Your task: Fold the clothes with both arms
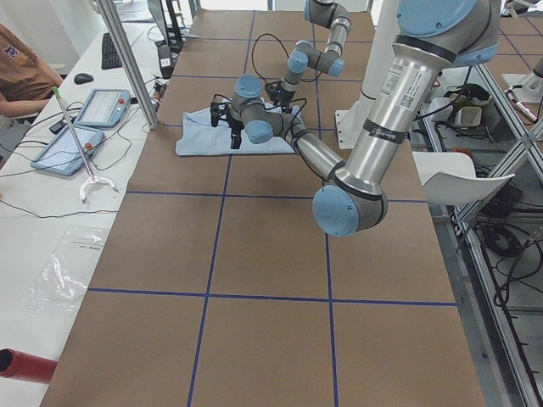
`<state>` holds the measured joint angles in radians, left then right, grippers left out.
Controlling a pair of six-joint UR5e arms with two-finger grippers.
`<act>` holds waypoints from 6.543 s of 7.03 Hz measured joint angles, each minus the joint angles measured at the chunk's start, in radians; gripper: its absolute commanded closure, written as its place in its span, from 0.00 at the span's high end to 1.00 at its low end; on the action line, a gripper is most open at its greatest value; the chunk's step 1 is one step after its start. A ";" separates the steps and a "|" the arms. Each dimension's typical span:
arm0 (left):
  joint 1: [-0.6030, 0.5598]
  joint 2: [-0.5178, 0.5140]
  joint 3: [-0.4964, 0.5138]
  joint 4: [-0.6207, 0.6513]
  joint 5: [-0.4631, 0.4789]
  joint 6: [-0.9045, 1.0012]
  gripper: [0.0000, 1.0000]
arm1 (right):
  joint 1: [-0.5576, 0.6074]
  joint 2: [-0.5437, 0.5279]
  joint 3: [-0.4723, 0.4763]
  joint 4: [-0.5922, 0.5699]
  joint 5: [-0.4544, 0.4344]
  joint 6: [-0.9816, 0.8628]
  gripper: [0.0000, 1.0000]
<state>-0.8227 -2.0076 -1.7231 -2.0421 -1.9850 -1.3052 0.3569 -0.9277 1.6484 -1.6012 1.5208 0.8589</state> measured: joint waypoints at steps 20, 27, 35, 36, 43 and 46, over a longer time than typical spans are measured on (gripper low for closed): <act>0.044 -0.050 0.024 -0.005 0.003 -0.050 1.00 | 0.210 0.126 -0.326 0.224 0.119 -0.137 1.00; 0.080 -0.056 0.024 -0.012 0.006 -0.061 1.00 | 0.389 0.013 -0.285 0.235 0.243 -0.349 1.00; 0.399 -0.053 -0.114 0.198 0.154 -0.374 0.96 | 0.396 -0.199 0.089 0.228 0.510 -0.068 1.00; 0.443 -0.046 -0.112 0.237 0.186 -0.385 0.92 | 0.382 -0.221 0.129 0.231 0.523 -0.001 1.00; 0.483 -0.042 -0.066 0.263 0.218 -0.390 0.39 | 0.341 -0.230 0.164 0.234 0.525 0.103 1.00; 0.482 -0.042 -0.068 0.264 0.219 -0.390 0.00 | 0.339 -0.231 0.164 0.234 0.524 0.103 1.00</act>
<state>-0.3410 -2.0499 -1.7911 -1.7779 -1.7658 -1.6954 0.6961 -1.1590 1.8124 -1.3668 2.0444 0.9622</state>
